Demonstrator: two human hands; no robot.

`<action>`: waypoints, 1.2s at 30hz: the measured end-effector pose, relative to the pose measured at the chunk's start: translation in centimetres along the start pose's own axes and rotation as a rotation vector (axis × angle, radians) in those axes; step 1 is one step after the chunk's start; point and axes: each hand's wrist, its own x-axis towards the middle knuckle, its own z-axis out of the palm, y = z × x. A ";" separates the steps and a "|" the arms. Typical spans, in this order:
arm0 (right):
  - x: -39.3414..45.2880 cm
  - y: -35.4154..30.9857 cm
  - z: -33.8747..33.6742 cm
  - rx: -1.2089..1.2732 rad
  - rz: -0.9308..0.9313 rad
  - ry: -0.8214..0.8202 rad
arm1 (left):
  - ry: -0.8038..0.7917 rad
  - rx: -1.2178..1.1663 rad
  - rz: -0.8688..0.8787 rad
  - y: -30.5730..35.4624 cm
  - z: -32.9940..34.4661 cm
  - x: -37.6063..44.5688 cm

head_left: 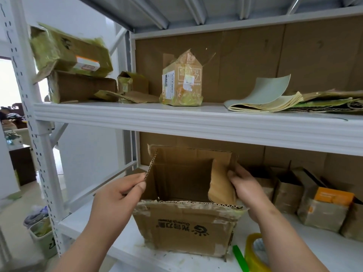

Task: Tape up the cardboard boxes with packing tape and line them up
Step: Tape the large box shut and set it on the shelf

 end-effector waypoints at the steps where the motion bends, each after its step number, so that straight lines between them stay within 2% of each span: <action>1: -0.2 0.2 0.4 0.046 0.007 -0.020 | -0.062 0.020 -0.024 0.2 0.0 0.2; 7: -1.2 1.2 0.7 0.118 -0.054 -0.052 | -0.341 0.070 -0.197 -0.8 -0.9 1.9; 11: -2.2 1.7 0.1 0.126 -0.034 -0.158 | -0.590 0.038 -0.227 -1.1 -1.8 2.8; 14: -2.7 1.6 -0.4 0.069 -0.024 -0.201 | -0.700 -0.025 -0.231 -1.5 -2.3 3.0; 16: -2.7 1.7 -0.7 0.056 0.017 -0.211 | -0.645 -0.060 -0.251 -1.9 -2.4 3.1; 20: -3.0 2.7 -0.8 0.156 0.187 -0.200 | -0.343 -0.193 -0.300 -2.6 -1.2 3.1; 24: -3.7 3.2 -0.4 0.241 0.115 -0.189 | -0.153 -0.155 -0.291 -3.5 0.9 2.9; 29: -4.3 2.6 1.0 0.213 0.037 -0.106 | -0.081 0.037 -0.161 -3.8 1.5 3.2; 33: -4.0 2.0 1.3 0.237 -0.025 -0.068 | -0.153 0.139 -0.138 -4.0 1.3 4.2; 36: -3.4 1.7 1.3 0.134 -0.032 -0.080 | -0.211 0.173 -0.146 -4.2 1.7 4.9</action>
